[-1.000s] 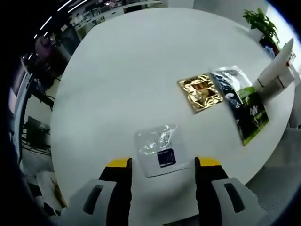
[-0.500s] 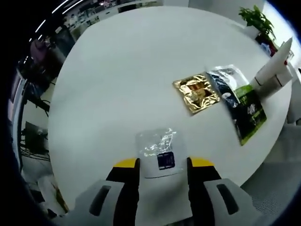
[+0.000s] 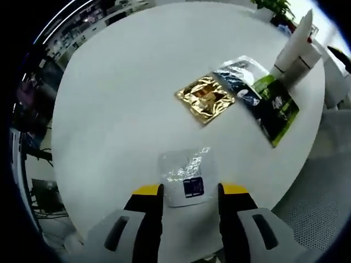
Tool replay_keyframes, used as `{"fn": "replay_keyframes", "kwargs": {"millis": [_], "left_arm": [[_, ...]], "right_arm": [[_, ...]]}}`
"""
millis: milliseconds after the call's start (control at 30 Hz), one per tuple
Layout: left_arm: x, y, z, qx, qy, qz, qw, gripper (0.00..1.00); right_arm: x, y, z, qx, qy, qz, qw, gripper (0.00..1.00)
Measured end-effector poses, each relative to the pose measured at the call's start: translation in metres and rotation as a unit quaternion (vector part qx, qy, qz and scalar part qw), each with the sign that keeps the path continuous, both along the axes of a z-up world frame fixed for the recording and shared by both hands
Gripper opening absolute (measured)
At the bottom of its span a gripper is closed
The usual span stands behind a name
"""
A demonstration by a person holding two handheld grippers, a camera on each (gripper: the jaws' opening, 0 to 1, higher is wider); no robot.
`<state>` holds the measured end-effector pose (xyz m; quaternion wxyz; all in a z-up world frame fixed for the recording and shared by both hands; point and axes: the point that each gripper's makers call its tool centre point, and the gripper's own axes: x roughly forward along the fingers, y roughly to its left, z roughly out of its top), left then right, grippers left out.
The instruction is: Arrange the skincare products in the storage area until every visible bottle or jar stands upright without overlapping.
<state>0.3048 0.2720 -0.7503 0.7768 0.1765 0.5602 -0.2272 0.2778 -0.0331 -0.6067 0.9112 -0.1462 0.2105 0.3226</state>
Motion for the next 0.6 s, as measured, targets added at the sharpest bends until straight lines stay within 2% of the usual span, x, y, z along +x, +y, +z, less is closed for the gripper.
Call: {"fn": "replay_keyframes", "kwargs": {"millis": [33,133,300,333,533,600], "left_arm": [[0.000,0.000,0.000,0.002,-0.001,-0.005,1.0000,0.37],[-0.001,-0.005,0.003,0.003,-0.003,-0.064,0.9979,0.37],[-0.008,-0.016,0.008,0.012,0.007,-0.149,0.9887,0.37],[-0.005,-0.021,0.009,0.014,-0.001,-0.180,0.9835,0.37],[-0.001,-0.042,0.020,0.020,-0.013,-0.247,0.9687,0.37],[0.000,-0.046,0.021,0.032,-0.009,-0.280,0.9594,0.37]], "right_arm": [[0.000,0.000,0.000,-0.001,-0.001,0.000,1.0000,0.99],[0.000,0.001,0.001,0.000,-0.001,0.001,1.0000,0.99],[-0.001,0.003,-0.002,-0.005,0.002,0.006,1.0000,0.99],[-0.001,0.004,-0.002,-0.006,0.002,0.007,1.0000,0.99],[-0.002,0.006,-0.002,-0.009,0.002,0.009,0.9999,0.99],[-0.003,0.006,-0.002,-0.010,0.002,0.009,0.9999,0.99]]}}
